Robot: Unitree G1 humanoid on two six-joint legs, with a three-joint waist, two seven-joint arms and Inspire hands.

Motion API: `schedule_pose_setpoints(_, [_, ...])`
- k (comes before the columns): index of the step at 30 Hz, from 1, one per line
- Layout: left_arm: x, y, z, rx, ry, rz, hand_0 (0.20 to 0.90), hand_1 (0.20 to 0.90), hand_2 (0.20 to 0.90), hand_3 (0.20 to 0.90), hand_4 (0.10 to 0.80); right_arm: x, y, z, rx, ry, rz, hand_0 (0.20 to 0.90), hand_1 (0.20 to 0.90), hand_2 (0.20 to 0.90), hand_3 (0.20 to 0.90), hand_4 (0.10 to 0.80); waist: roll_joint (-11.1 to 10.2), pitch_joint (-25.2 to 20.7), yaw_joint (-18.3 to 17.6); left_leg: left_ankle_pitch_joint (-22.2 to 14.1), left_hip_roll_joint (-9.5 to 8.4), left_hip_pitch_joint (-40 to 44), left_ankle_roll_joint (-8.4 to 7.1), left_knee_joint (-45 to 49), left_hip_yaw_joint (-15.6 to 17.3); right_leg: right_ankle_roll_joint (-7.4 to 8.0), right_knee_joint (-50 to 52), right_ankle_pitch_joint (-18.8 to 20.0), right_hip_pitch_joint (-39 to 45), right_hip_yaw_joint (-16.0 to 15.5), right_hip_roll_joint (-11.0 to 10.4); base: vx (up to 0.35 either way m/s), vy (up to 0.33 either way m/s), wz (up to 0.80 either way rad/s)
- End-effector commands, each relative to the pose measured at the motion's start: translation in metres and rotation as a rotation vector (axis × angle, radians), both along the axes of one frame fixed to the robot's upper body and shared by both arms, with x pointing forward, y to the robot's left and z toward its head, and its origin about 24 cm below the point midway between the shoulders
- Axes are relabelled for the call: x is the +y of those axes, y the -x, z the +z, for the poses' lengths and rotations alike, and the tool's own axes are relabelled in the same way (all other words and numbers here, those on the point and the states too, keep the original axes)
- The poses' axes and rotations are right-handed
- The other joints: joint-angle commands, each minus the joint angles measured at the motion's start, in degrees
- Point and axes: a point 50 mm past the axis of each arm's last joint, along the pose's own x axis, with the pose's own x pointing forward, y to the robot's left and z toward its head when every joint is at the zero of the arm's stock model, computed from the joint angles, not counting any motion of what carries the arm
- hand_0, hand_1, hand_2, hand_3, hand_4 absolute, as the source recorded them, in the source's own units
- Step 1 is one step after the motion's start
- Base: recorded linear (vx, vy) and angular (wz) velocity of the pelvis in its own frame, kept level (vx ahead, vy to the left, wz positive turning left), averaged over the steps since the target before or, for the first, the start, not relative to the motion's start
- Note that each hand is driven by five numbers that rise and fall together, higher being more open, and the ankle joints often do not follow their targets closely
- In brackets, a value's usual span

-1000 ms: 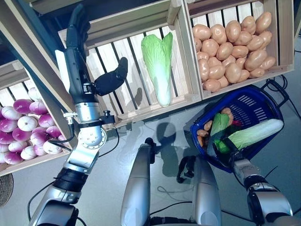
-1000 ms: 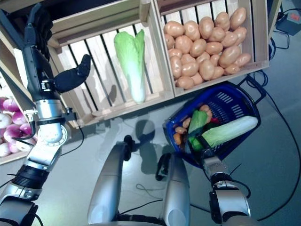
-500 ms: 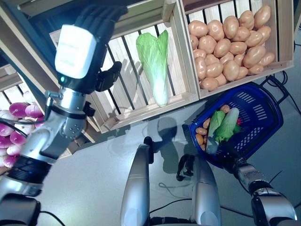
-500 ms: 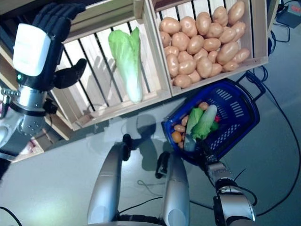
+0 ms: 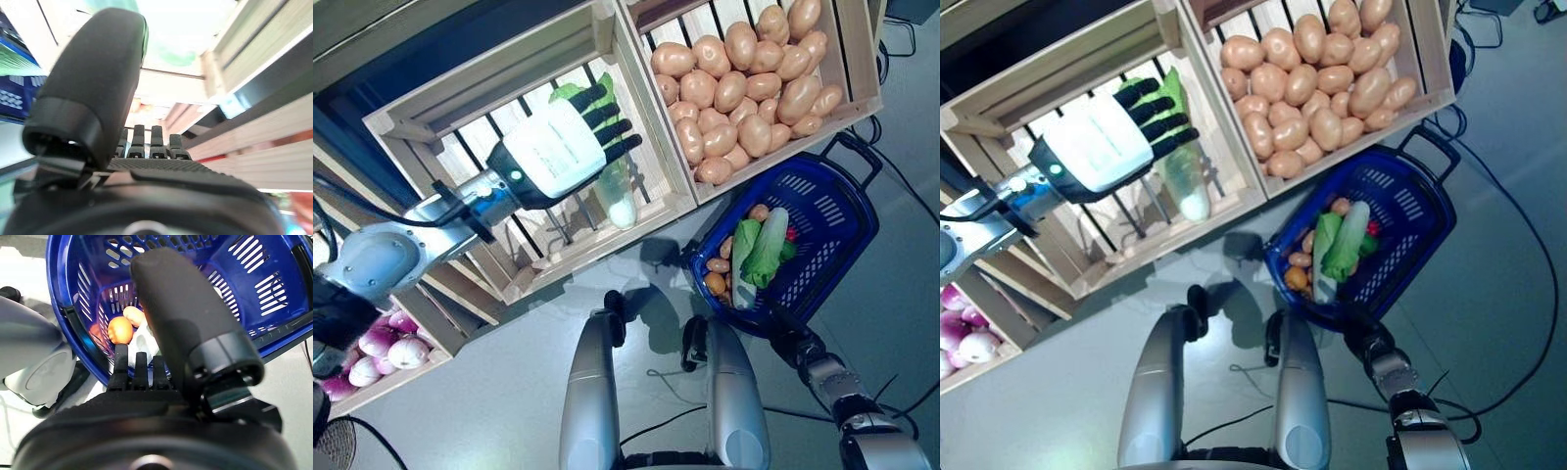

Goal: Put vegetables into the basket

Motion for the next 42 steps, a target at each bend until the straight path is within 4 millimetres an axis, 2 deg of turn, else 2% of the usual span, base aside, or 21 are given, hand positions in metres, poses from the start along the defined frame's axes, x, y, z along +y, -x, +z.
schedule_pose_setpoints(1, [0.004, 0.001, 0.046, -0.140, 0.040, 0.018, 0.900, 0.900, 0.900, 0.900, 0.800, -0.025, 0.046, -0.023, 0.145, 0.075, -0.041, 0.900, 0.900, 0.900, 0.900, 0.800, 2.6, -2.2, -1.2, -8.2, 0.92, 3.8, 1.29, 1.6, 2.1, -0.98, -7.8, 10.8, 0.5, -1.0, 0.0, 0.014, 0.015, -0.03])
schedule_pose_setpoints(5, [0.008, -0.006, 0.041, -0.139, 0.024, 0.044, 0.900, 0.900, 0.900, 0.900, 0.800, -0.028, 0.038, -0.015, 0.126, 0.102, -0.035, 0.900, 0.900, 0.900, 0.900, 0.800, 2.4, -2.1, -1.4, -8.1, 1.13, 3.5, 1.20, 1.4, 2.1, -1.02, -8.3, 11.0, 0.4, -0.8, 0.0, 0.000, 0.005, -0.01])
schedule_pose_setpoints(10, [0.008, -0.011, 0.036, -0.154, 0.002, -0.029, 0.900, 0.900, 0.900, 0.900, 0.800, -0.028, 0.032, -0.010, 0.094, 0.107, -0.042, 0.900, 0.900, 0.900, 0.900, 0.800, 2.1, -2.1, -1.9, -8.1, 1.66, 2.5, 1.24, 2.1, 2.1, -1.05, -8.0, 11.1, -0.7, -0.5, 0.1, -0.003, 0.007, -0.02])
schedule_pose_setpoints(16, [0.014, -0.020, 0.026, -0.088, -0.002, 0.018, 0.900, 0.900, 0.900, 0.900, 0.800, -0.024, 0.024, -0.004, 0.084, 0.113, -0.028, 0.900, 0.900, 0.900, 0.900, 0.800, 1.8, -2.2, -2.2, -8.4, 1.85, 1.9, 1.28, 2.6, 2.1, -0.93, -7.8, 11.2, -1.3, -0.5, 0.1, 0.000, 0.000, 0.00])
schedule_pose_setpoints(20, [0.018, -0.024, 0.021, -0.111, 0.020, 0.028, 0.900, 0.900, 0.900, 0.900, 0.800, -0.023, 0.022, -0.003, 0.082, 0.116, -0.023, 0.900, 0.900, 0.900, 0.900, 0.800, 1.5, -2.2, -2.5, -8.4, 1.99, 1.6, 1.27, 2.8, 2.1, -0.74, -7.6, 11.3, -1.6, -0.3, 0.2, 0.002, 0.008, -0.04])
schedule_pose_setpoints(23, [0.015, -0.025, 0.016, -0.178, 0.038, -0.063, 0.900, 0.900, 0.900, 0.900, 0.800, -0.021, 0.019, -0.002, 0.088, 0.117, -0.062, 0.900, 0.900, 0.900, 0.900, 0.800, 1.3, -2.0, -2.8, -8.6, 2.23, 1.1, 1.29, 3.4, 2.0, -0.61, -7.2, 11.3, -2.2, 0.1, 0.2, 0.004, 0.014, -0.07])
schedule_pose_setpoints(28, [0.009, -0.029, 0.007, -0.190, 0.049, -0.135, 0.900, 0.900, 0.900, 0.900, 0.800, -0.011, 0.013, -0.001, 0.086, 0.128, -0.025, 0.900, 0.900, 0.900, 0.900, 0.800, 1.0, -1.9, -3.4, -8.8, 2.28, 0.4, 1.49, 3.8, 2.1, -0.54, -7.3, 11.7, -3.0, 0.5, 0.5, 0.007, 0.020, -0.04])
schedule_pose_setpoints(35, [0.004, -0.045, -0.012, -0.138, 0.069, -0.077, 0.900, 0.900, 0.900, 0.900, 0.800, -0.003, -0.001, 0.007, 0.071, 0.119, -0.014, 0.900, 0.900, 0.900, 0.900, 0.800, 0.5, -1.4, -4.6, -9.4, 2.72, -0.7, 1.55, 5.2, 2.5, -0.32, -6.6, 12.0, -4.3, 1.4, 0.8, 0.004, 0.037, -0.10])
schedule_pose_setpoints(42, [0.006, -0.056, -0.019, -0.107, 0.095, 0.017, 0.900, 0.900, 0.900, 0.900, 0.800, 0.001, 0.000, 0.006, 0.062, 0.095, -0.031, 0.900, 0.900, 0.900, 0.900, 0.800, -0.1, -0.6, -5.6, -10.3, 2.92, -1.2, 1.92, 6.4, 2.9, 0.18, -6.7, 12.5, -5.1, 2.3, 1.3, 0.002, 0.038, -0.07])
